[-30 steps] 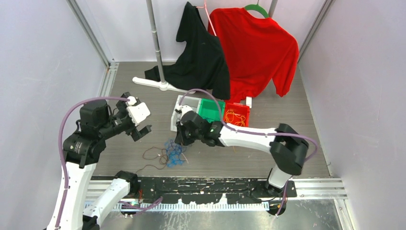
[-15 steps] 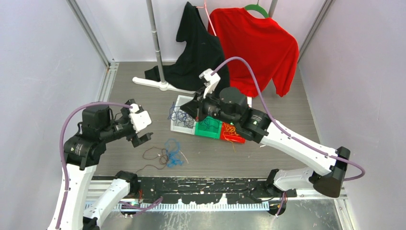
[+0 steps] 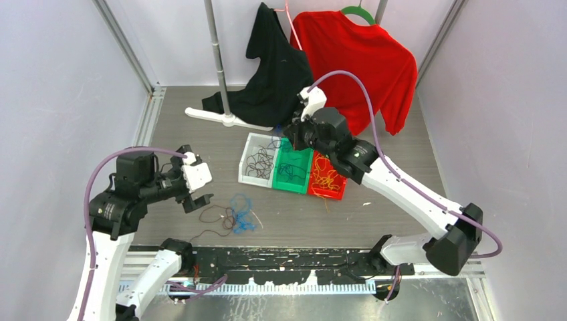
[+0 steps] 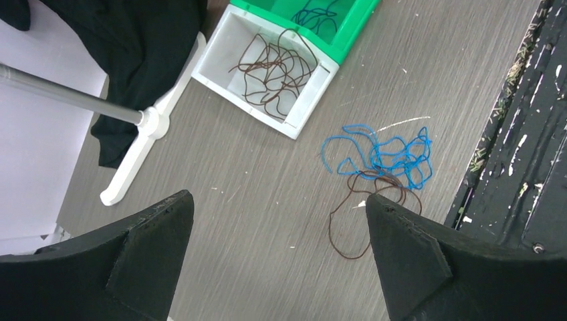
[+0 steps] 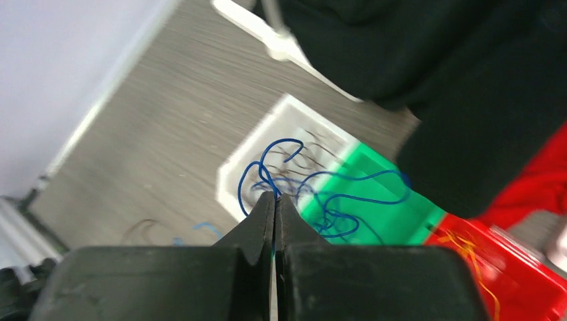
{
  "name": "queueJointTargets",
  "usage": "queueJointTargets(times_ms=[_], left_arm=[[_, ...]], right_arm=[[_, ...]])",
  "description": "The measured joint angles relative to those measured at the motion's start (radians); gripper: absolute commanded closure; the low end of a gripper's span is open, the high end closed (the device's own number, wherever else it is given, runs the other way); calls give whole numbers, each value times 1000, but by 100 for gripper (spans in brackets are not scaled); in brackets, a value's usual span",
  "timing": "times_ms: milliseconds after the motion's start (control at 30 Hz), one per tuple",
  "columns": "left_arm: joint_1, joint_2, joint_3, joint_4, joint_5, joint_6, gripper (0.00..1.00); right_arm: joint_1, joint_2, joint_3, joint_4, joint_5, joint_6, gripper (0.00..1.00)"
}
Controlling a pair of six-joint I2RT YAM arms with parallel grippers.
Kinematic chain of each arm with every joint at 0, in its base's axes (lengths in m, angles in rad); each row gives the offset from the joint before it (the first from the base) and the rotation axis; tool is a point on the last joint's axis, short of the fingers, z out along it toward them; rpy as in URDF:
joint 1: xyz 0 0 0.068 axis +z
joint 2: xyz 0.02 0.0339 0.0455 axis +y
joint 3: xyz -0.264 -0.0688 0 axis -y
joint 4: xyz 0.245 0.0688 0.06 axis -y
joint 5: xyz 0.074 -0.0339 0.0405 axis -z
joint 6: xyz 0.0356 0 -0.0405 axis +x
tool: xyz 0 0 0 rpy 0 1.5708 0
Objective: Untangle the cables
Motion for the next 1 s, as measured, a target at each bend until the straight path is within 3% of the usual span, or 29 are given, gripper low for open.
queueJointTargets(times_ms=[367,533,633,700,800,1000], left_arm=[[0,12,-91,-42,-54,92,2],[0,32,-173,-62,-98,194,9],[0,66,-220,-62,-139,263,12],[0,97,-243,-61,-163,300,12],[0,166,-263,-56,-187,352,16],[0,330,-277,-27,-193,441,16]], right_arm=[[-142,228,-75,21,34,-3,98],[-148,309,-74,36,58,-3,83],[-148,321,-74,35,76,-6,51],[-148,320,-68,36,91,-7,42],[-148,304,-67,42,98,-13,36],[-148,150,-142,110,74,1,35]])
